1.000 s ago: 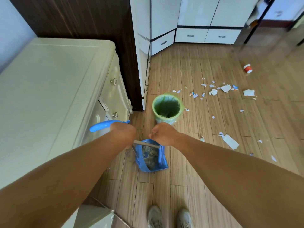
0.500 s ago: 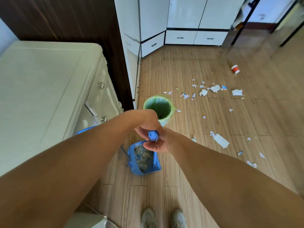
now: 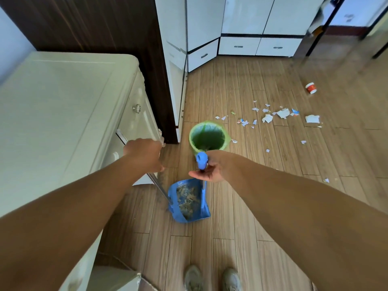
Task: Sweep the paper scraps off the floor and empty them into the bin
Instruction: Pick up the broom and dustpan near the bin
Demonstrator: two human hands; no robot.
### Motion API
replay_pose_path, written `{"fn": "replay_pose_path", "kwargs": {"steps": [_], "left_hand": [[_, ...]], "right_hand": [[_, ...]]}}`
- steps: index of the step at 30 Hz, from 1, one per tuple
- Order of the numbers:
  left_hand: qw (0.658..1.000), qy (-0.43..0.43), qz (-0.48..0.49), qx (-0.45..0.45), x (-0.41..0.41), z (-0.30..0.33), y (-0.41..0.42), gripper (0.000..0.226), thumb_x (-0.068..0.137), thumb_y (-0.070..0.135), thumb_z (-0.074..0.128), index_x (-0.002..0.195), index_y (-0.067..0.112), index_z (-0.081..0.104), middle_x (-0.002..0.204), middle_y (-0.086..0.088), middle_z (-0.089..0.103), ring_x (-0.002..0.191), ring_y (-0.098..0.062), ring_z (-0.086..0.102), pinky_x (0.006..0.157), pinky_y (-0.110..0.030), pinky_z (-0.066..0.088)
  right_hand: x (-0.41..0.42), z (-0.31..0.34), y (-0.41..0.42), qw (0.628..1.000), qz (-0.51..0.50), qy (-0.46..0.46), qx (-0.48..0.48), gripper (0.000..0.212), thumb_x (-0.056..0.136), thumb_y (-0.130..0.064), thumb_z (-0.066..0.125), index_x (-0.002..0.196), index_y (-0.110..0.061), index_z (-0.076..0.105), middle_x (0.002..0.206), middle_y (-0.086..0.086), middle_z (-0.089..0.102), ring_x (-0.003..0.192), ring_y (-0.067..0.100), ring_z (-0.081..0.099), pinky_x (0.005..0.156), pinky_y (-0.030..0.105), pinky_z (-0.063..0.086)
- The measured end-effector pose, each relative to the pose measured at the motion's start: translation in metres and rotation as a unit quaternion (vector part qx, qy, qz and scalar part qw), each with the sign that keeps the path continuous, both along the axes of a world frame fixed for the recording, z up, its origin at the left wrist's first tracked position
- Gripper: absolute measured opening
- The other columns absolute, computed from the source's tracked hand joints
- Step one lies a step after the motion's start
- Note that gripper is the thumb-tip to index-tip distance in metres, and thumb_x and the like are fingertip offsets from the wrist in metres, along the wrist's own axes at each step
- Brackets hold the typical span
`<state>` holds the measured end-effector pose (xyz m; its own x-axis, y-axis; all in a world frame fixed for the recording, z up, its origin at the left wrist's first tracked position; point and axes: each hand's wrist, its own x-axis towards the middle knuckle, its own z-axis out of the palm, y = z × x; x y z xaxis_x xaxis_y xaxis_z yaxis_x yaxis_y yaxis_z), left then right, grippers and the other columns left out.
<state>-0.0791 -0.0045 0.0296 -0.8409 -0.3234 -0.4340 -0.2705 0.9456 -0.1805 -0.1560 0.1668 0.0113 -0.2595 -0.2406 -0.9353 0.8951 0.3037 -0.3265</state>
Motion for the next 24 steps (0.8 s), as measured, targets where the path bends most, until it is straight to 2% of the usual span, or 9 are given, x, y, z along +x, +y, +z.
{"fn": "replay_pose_path", "kwargs": {"steps": [3,5,8,11,14,18,20,22,24], "left_hand": [[1.000,-0.021,0.017,0.004,0.009,-0.014,-0.011,0.040,0.076,0.049,0.068,0.105,0.023,0.059,0.078,0.011,0.049,0.082,-0.016,0.053,0.070,-0.027,0.042],[1.000,-0.002,-0.005,-0.024,0.012,-0.023,-0.019,0.036,0.076,0.045,0.068,0.102,0.021,0.062,0.083,0.007,0.053,0.080,-0.017,0.056,0.067,-0.027,0.042],[0.999,-0.016,0.001,-0.048,0.015,-0.034,-0.031,0.034,0.082,0.041,0.060,0.112,0.023,0.061,0.095,0.006,0.060,0.081,-0.016,0.059,0.064,-0.026,0.041],[0.997,-0.072,0.040,0.008,0.020,-0.045,-0.038,0.029,0.084,0.044,0.057,0.104,0.023,0.059,0.087,0.006,0.058,0.085,-0.016,0.059,0.073,-0.027,0.047],[0.990,-0.043,0.074,0.114,0.016,-0.049,-0.022,0.029,0.083,0.049,0.059,0.087,0.020,0.054,0.081,0.003,0.057,0.079,-0.017,0.059,0.073,-0.030,0.047],[0.989,0.034,0.040,0.141,-0.008,-0.034,0.033,0.028,0.085,0.045,0.058,0.071,0.024,0.045,0.081,0.001,0.059,0.075,-0.019,0.058,0.064,-0.029,0.044],[0.989,0.068,0.014,0.127,-0.023,-0.023,0.064,0.017,0.085,0.041,0.057,0.083,0.024,0.055,0.090,0.003,0.061,0.081,-0.019,0.060,0.064,-0.029,0.043],[0.990,0.078,-0.020,0.113,-0.037,-0.017,0.091,0.017,0.086,0.035,0.055,0.100,0.028,0.060,0.099,0.005,0.062,0.092,-0.020,0.061,0.068,-0.029,0.046],[0.991,0.075,-0.040,0.107,-0.049,-0.016,0.113,0.022,0.086,0.032,0.054,0.106,0.031,0.061,0.103,0.007,0.063,0.097,-0.019,0.061,0.069,-0.030,0.046]], "right_hand": [[-0.005,-0.003,0.001,1.000,-0.010,-0.005,0.009,0.015,0.090,-0.006,0.060,0.100,0.002,0.052,0.093,0.020,0.053,0.041,0.031,0.063,0.040,0.037,0.056],[-0.008,-0.006,0.003,1.000,-0.016,-0.002,0.018,0.015,0.090,-0.005,0.060,0.101,0.002,0.053,0.104,0.020,0.054,0.047,0.032,0.063,0.037,0.035,0.056],[-0.010,-0.010,0.008,1.000,-0.020,-0.001,0.017,0.013,0.091,-0.004,0.059,0.101,0.002,0.053,0.107,0.020,0.054,0.052,0.031,0.063,0.034,0.033,0.053],[-0.011,-0.011,0.015,0.999,-0.038,-0.013,0.006,0.007,0.090,-0.001,0.058,0.091,0.003,0.052,0.099,0.020,0.053,0.051,0.032,0.062,0.031,0.033,0.052],[-0.013,-0.013,0.029,0.998,-0.055,-0.014,0.004,0.009,0.091,-0.001,0.055,0.084,0.003,0.052,0.084,0.020,0.051,0.035,0.029,0.060,0.034,0.036,0.054],[-0.020,-0.008,0.045,0.997,-0.077,-0.019,-0.001,0.003,0.090,0.002,0.054,0.092,0.002,0.053,0.087,0.018,0.053,0.061,0.030,0.059,0.034,0.039,0.053],[-0.026,-0.004,0.056,0.997,-0.080,-0.018,0.004,0.009,0.088,0.003,0.056,0.096,0.003,0.054,0.096,0.019,0.055,0.067,0.030,0.059,0.032,0.039,0.052],[-0.031,0.005,0.069,0.997,-0.078,-0.009,-0.002,0.002,0.088,0.004,0.055,0.087,0.005,0.056,0.088,0.019,0.057,0.066,0.030,0.059,0.038,0.039,0.053],[-0.037,0.012,0.086,0.998,-0.069,-0.001,-0.011,0.010,0.090,0.004,0.051,0.080,0.005,0.055,0.079,0.019,0.057,0.060,0.029,0.060,0.041,0.035,0.054]]}}
